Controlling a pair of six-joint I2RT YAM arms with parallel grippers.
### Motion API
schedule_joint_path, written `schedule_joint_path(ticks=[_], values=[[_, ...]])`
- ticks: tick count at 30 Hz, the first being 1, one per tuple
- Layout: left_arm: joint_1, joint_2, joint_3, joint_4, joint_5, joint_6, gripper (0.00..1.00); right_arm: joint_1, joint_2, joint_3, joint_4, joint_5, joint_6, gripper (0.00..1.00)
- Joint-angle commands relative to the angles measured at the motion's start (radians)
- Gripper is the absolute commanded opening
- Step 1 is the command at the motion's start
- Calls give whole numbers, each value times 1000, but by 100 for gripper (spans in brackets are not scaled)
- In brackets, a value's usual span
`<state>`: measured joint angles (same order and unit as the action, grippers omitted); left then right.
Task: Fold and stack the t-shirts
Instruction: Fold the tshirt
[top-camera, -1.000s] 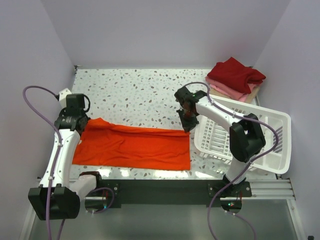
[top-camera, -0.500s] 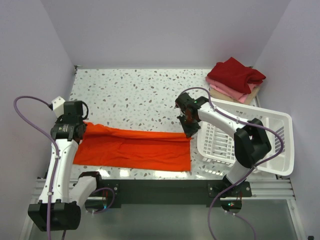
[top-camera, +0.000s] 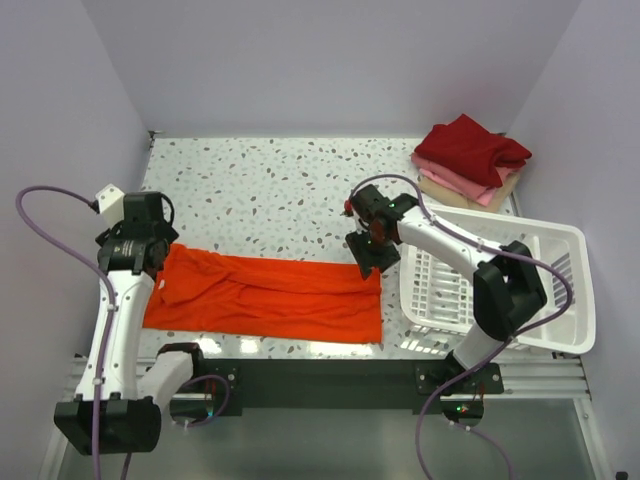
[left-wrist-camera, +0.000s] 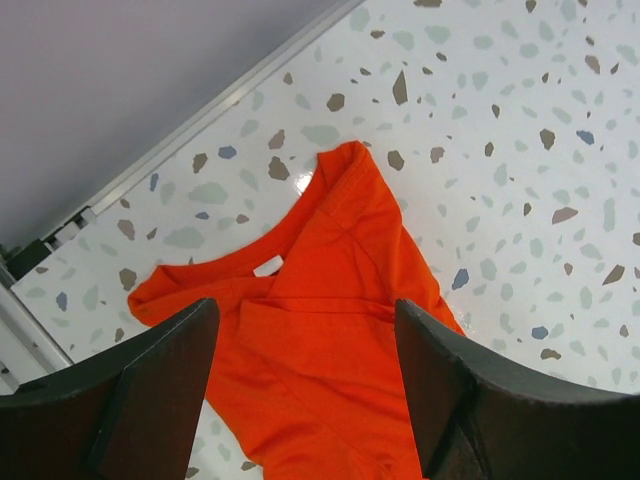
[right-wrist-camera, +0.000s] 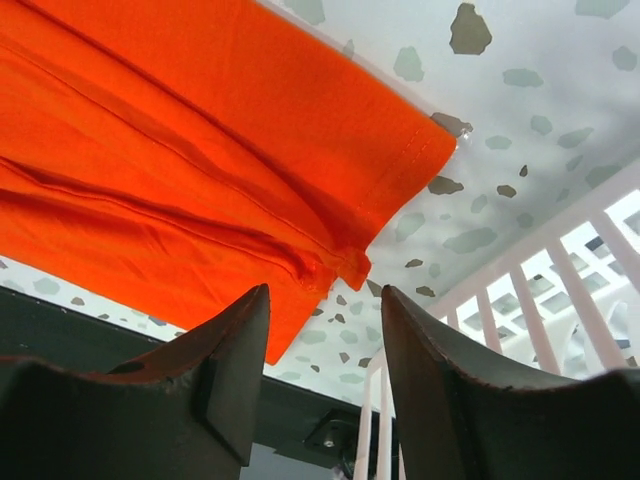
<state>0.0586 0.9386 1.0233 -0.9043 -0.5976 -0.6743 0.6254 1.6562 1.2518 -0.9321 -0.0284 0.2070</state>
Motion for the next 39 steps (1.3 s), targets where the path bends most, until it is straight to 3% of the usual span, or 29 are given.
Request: schedule_joint_path(ticks=[1, 6, 11, 25, 34, 39], values=[[6, 90, -12, 94, 76, -24, 76, -13, 37, 73, -25, -17, -28, 51], [6, 222, -68, 174, 180, -11, 73, -15, 155, 118, 13, -65, 6, 35], [7, 317, -98, 226, 231, -4, 67, -15, 237, 170, 16, -73, -1, 29], [7, 488, -118, 308, 309, -2, 63, -15, 323, 264, 13, -51, -15, 30], [7, 614, -118, 350, 332, -2, 63, -16, 471, 319, 33, -94, -9, 29], [6, 677, -85, 392, 361, 28, 61, -38, 534, 345, 21, -45, 17, 27]])
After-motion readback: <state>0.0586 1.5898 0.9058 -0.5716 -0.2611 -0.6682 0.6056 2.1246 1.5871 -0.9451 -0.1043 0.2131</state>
